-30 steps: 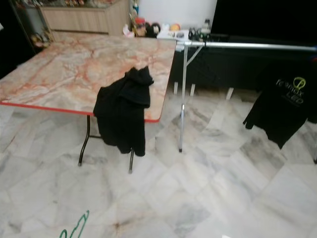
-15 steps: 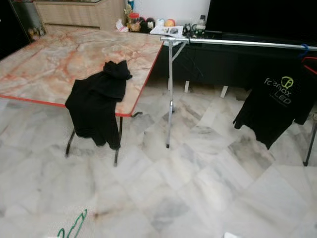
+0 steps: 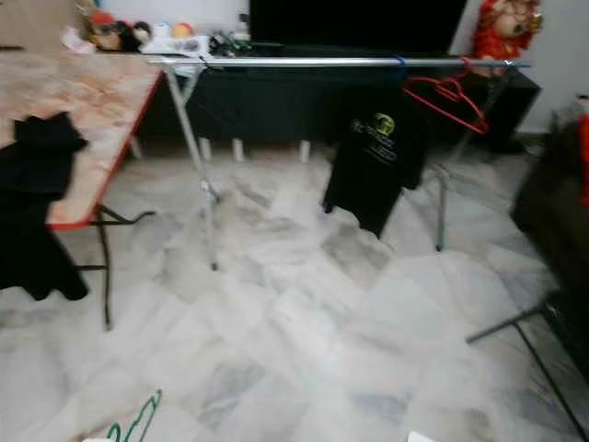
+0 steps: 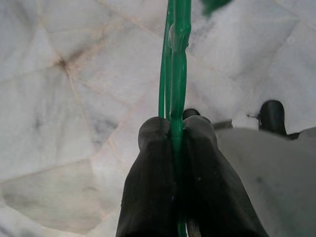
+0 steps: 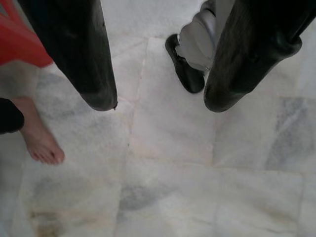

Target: Hang hanger

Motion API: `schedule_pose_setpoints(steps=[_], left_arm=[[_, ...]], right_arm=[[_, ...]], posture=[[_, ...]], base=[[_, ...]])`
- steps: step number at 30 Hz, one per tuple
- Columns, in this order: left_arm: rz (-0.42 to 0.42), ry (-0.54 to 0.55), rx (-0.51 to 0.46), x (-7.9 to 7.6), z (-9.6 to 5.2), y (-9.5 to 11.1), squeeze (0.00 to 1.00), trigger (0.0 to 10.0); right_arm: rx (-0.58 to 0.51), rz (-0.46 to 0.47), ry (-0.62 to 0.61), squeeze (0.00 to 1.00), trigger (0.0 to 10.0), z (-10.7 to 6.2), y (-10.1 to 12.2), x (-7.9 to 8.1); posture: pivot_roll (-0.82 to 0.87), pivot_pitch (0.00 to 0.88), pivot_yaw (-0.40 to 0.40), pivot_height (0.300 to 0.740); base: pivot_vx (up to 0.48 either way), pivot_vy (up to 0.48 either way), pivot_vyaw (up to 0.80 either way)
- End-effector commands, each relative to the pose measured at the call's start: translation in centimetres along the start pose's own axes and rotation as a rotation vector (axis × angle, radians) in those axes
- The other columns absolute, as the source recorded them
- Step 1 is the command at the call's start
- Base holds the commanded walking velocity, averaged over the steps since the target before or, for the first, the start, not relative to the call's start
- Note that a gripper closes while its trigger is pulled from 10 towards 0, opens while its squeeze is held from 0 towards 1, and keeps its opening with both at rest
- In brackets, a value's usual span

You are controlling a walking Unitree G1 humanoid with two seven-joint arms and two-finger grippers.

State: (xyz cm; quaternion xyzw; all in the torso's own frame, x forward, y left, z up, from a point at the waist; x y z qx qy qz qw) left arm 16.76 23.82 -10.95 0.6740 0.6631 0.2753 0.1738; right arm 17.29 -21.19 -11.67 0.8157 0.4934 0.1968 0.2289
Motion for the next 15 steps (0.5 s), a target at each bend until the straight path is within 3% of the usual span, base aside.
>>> schedule_pose_setpoints(steps=[1,5,10,12,13,14,15], left_arm=[[0.039,0.005,0.035,0.5,-0.4,-1.3,0.0,10.0],[0.11,0.003,0.011,0.9,-0.3,-0.7,0.0,10.0],[0.211,0.021,-0.091,1.9,0.4,3.2,0.0,10.0],[0.297,0.018,-0.128,1.8,0.6,4.8,0.0,10.0],[0.297,0.018,-0.128,1.8,0.6,4.8,0.0,10.0],[0.378,0.023,-0.151,1.7,0.8,5.9,0.0,10.0],[0.414,0.027,-0.163,1.7,0.8,6.4,0.0,10.0]], right_arm=[[-0.028,-0.007,0.025,0.0,10.0,0.1,0.8,0.7],[-0.068,-0.048,0.061,0.0,10.0,0.3,2.0,1.4],[-0.182,-0.179,0.133,0.0,10.0,0.5,5.7,3.2],[-0.231,-0.288,0.156,0.0,10.0,0.5,7.1,3.9],[-0.231,-0.288,0.156,0.0,10.0,0.5,7.1,3.9],[-0.27,-0.388,0.185,0.0,10.0,0.4,8.1,4.8],[-0.29,-0.43,0.2,0.0,10.0,0.3,8.6,5.1]], posture=[[0.01,0.124,0.003,0.74],[0.01,0.125,0.001,0.74],[0.01,0.123,0.0,0.74],[0.01,0.121,0.001,0.74],[0.01,0.121,0.001,0.74],[0.01,0.12,0.001,0.74],[0.01,0.12,0.001,0.74]], base=[[0.0,0.0,0.0],[0.0,0.0,0.0],[0.0,0.0,0.0],[0.0,0.0,0.0],[0.0,0.0,0.0],[0.0,0.0,0.0],[0.0,0.0,0.0]])
Point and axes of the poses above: a point about 5 cm out from each wrist's last joint towards the gripper, its own z axis pointing out of the wrist towards the gripper, its own y axis along the axis of the wrist's last joint, x = y × z, the point moved 3 cm from there along z, pointing out of the wrist towards the gripper, and after that the axes turned 4 degrees about z, right-handed, at the moved point
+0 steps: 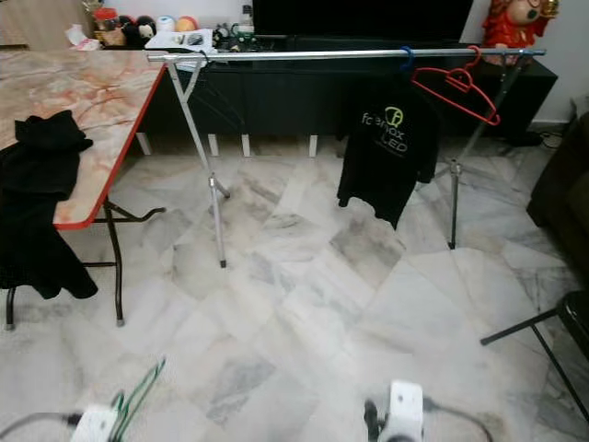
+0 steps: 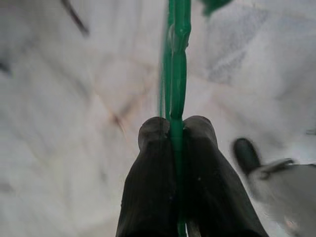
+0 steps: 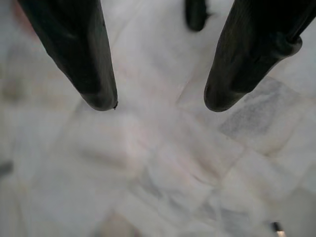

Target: Hang hanger

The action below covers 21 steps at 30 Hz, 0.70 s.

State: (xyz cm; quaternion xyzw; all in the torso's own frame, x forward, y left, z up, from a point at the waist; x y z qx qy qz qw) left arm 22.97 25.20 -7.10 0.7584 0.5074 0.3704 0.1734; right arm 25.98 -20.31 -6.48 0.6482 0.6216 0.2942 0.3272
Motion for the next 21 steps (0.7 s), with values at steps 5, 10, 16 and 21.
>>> schedule_pose_setpoints(steps=[5,10,16,21], left_arm=[[0.113,-0.055,-0.092,-0.6,0.3,2.1,0.0,10.0],[0.366,-0.323,-0.23,-2.6,0.1,5.1,0.0,10.0],[0.481,-0.542,-0.29,-2.8,-0.6,7.6,0.0,10.0],[0.63,-0.785,-0.227,-3.3,-1.9,7.7,0.0,10.0]], right_arm=[[-0.108,-0.209,0.151,0.0,10.0,0.3,2.6,1.5],[-0.176,-0.483,0.603,0.0,10.0,-0.9,4.1,5.9],[-0.184,-0.695,0.917,0.0,10.0,-2.6,5.4,6.7],[-0.151,-0.75,1.194,0.0,10.0,-4.5,6.4,7.8]], posture=[[0.0,0.12,0.004,0.74],[0.01,0.12,0.004,0.74],[0.0,0.11,0.004,0.74],[0.0,0.096,0.006,0.74]], base=[[0.0,0.0,0.0],[0.0,0.0,0.0],[0.0,0.0,0.0],[0.0,0.0,0.0]])
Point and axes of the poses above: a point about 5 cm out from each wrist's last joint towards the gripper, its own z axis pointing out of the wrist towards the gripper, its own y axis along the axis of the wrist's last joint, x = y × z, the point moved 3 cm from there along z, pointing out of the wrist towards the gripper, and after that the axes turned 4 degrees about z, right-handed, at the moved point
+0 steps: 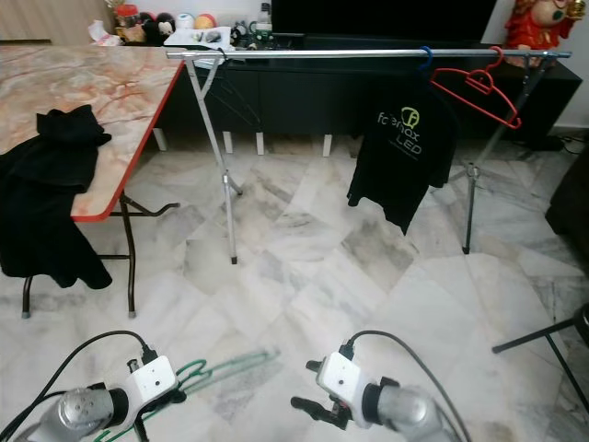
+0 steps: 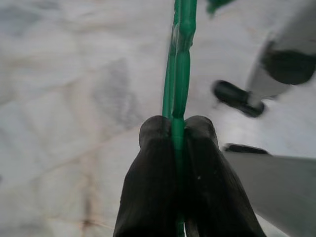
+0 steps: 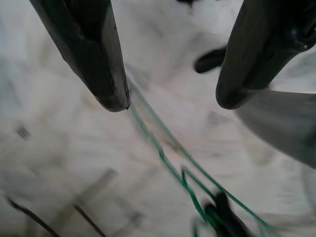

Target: Hang hanger

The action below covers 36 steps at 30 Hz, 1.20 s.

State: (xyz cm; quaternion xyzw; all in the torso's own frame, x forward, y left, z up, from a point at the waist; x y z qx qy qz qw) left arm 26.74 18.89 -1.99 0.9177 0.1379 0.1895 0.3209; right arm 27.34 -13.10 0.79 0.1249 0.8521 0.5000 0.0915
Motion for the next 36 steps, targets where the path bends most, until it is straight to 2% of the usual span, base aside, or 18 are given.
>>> schedule_pose_setpoints(steps=[1,4,6,8,9,16,20,22,26,29,35,36], left_arm=[[0.056,-0.145,0.031,-1.0,-0.4,0.1,0.0,10.0],[0.12,-0.258,0.032,-1.1,-1.3,1.6,0.0,10.0],[0.13,-0.28,0.042,-1.1,-1.5,1.8,0.0,10.0],[0.169,-0.315,0.065,-1.3,-1.8,2.0,0.0,10.0],[0.182,-0.333,0.064,-1.3,-2.1,2.7,0.0,10.0],[0.267,-0.313,0.028,-0.2,-2.8,6.1,0.0,10.0],[0.282,-0.317,0.012,-0.5,-3.0,7.4,0.0,10.0],[0.276,-0.312,-0.006,-0.6,-2.9,7.9,0.0,10.0],[0.27,-0.335,-0.004,-1.2,-2.8,8.2,0.0,10.0],[0.276,-0.34,-0.002,-1.4,-2.8,8.5,0.0,10.0],[0.275,-0.338,0.007,-1.4,-2.9,8.7,0.0,10.0],[0.275,-0.339,0.009,-1.4,-2.9,8.7,0.0,10.0]], right_arm=[[-0.008,-0.027,0.146,0.0,10.0,0.4,0.9,1.1],[0.009,-0.058,0.302,0.0,10.0,0.4,1.5,2.2],[0.017,-0.058,0.336,0.0,10.0,0.3,1.5,2.5],[0.03,-0.089,0.334,0.0,10.0,0.5,1.4,2.5],[0.043,-0.124,0.337,0.0,10.0,0.7,1.3,2.6],[0.073,-0.175,0.228,0.0,10.0,2.1,1.1,2.0],[0.039,-0.16,0.194,0.0,10.0,2.8,1.5,2.1],[0.034,-0.185,0.179,0.0,10.0,3.1,1.6,2.1],[-0.038,-0.211,0.092,0.0,10.0,3.8,2.8,1.6],[-0.063,-0.18,0.103,0.0,10.0,4.0,3.0,1.8],[-0.042,-0.165,0.099,0.0,10.0,4.3,2.4,2.0],[-0.046,-0.123,0.112,0.0,10.0,4.4,2.2,2.1]], posture=[[0.0,0.092,0.003,0.74],[0.01,0.095,-0.004,0.74],[0.01,0.093,-0.006,0.74],[0.01,0.096,-0.013,0.74],[0.01,0.095,-0.019,0.74],[0.02,0.105,-0.024,0.74],[0.02,0.108,-0.025,0.74],[0.02,0.107,-0.025,0.74],[0.02,0.107,-0.022,0.74],[0.02,0.109,-0.022,0.74],[0.03,0.112,-0.026,0.74],[0.03,0.113,-0.027,0.74]], base=[[0.0,0.0,0.0],[0.0,0.0,0.0],[0.0,0.0,0.0],[0.0,0.0,0.0],[0.0,0.0,0.0],[0.0,0.0,0.0],[0.0,0.0,0.0],[0.0,0.0,0.0],[0.0,0.0,0.0],[0.0,0.0,0.0],[0.0,0.0,0.0],[0.0,0.0,0.0]])
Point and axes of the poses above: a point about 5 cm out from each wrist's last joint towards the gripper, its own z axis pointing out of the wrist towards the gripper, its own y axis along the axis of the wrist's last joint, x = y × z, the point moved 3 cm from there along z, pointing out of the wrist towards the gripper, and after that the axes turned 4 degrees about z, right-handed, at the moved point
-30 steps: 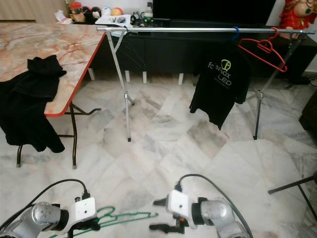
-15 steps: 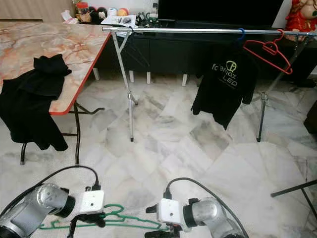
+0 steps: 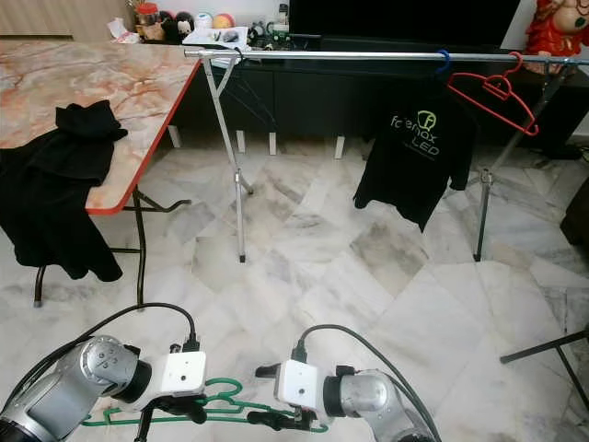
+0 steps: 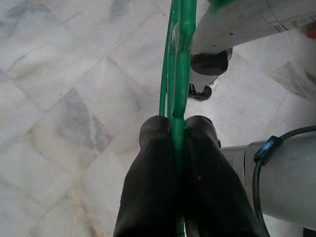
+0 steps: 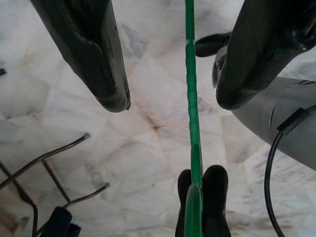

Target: Hang hanger

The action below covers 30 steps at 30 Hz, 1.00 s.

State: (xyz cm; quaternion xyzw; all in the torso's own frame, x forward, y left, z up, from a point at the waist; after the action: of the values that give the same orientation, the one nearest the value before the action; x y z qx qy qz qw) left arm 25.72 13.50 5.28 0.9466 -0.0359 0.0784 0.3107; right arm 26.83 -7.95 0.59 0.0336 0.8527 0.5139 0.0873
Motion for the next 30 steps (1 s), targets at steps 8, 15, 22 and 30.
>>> schedule_pose_setpoints(steps=[8,15,22,30], left_arm=[[0.02,0.007,-0.001,0.1,-0.4,0.9,0.0,10.0],[0.033,0.005,-0.025,0.1,-0.5,1.8,0.0,10.0],[0.067,0.016,-0.038,0.5,-1.0,3.0,0.0,10.0],[0.064,0.012,-0.047,0.4,-1.0,3.3,0.0,10.0]], right_arm=[[0.011,0.015,0.124,0.0,10.0,0.4,0.6,0.1],[0.035,-0.028,0.173,0.0,10.0,0.5,1.1,-0.1],[0.052,-0.024,0.2,0.0,10.0,0.6,0.8,0.2],[0.052,-0.017,0.186,0.0,0.0,0.6,0.7,0.0]], posture=[[0.07,0.118,-0.048,0.74],[0.07,0.122,-0.055,0.74],[0.08,0.13,-0.059,0.74],[0.08,0.133,-0.058,0.74]], base=[[0.0,0.0,0.0],[0.0,0.0,0.0],[0.0,0.0,0.0],[0.0,0.0,0.0]])
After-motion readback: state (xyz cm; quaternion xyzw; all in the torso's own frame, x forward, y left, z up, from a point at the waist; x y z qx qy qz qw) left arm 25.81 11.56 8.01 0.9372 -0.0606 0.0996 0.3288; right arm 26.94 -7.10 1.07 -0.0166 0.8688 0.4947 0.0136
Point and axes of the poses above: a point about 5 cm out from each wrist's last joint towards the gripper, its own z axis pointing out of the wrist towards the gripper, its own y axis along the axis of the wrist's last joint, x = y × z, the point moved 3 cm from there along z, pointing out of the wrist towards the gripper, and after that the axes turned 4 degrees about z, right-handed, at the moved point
